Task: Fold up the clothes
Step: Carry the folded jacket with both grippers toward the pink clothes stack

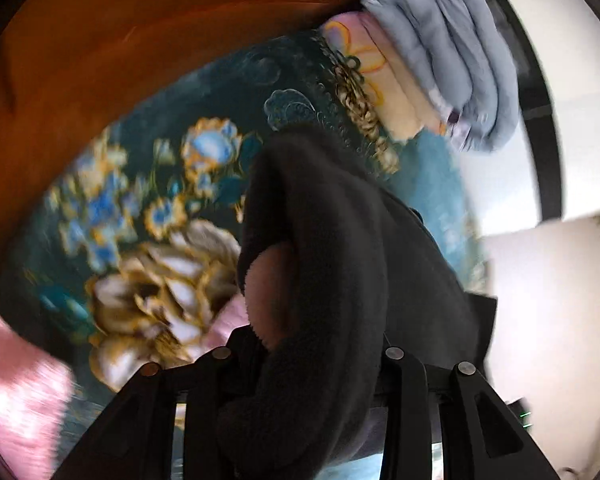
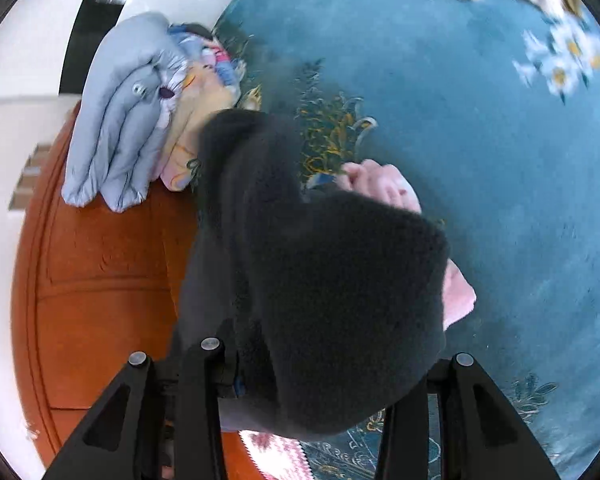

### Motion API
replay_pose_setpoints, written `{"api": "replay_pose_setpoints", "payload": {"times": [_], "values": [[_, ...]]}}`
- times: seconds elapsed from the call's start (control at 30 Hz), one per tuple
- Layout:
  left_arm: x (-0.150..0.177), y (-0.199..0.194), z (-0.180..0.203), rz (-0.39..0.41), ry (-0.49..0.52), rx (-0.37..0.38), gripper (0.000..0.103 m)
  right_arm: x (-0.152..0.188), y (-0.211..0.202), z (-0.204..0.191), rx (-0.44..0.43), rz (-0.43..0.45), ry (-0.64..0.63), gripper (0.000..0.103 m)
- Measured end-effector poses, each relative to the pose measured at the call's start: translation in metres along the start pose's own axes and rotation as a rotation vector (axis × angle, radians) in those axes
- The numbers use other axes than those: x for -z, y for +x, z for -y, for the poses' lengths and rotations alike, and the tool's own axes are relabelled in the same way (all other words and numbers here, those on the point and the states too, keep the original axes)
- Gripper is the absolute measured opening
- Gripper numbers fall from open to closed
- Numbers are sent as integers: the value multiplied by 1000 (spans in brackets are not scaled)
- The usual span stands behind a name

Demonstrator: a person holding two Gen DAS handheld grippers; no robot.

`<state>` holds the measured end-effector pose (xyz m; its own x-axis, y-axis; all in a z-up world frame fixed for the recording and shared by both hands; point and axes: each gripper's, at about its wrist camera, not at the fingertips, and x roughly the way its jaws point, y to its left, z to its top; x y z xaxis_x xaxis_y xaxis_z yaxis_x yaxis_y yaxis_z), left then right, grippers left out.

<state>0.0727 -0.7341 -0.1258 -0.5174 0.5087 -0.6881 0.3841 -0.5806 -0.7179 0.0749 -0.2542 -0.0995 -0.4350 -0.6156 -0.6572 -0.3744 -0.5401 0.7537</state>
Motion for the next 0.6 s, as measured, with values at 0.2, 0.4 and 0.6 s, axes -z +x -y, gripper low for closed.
{"api": "replay_pose_setpoints", "payload": {"times": [0.2, 0.4, 0.6], "values": [[-9, -18, 25, 67, 92, 41, 39, 2, -10, -30, -19, 17, -99, 43], [1, -2, -7, -1, -53, 35, 50, -4, -4, -6, -50, -39, -31, 54], [1, -11, -12, -12, -129, 46, 63, -15, -7, 19, -136, -162, 1, 59]]}}
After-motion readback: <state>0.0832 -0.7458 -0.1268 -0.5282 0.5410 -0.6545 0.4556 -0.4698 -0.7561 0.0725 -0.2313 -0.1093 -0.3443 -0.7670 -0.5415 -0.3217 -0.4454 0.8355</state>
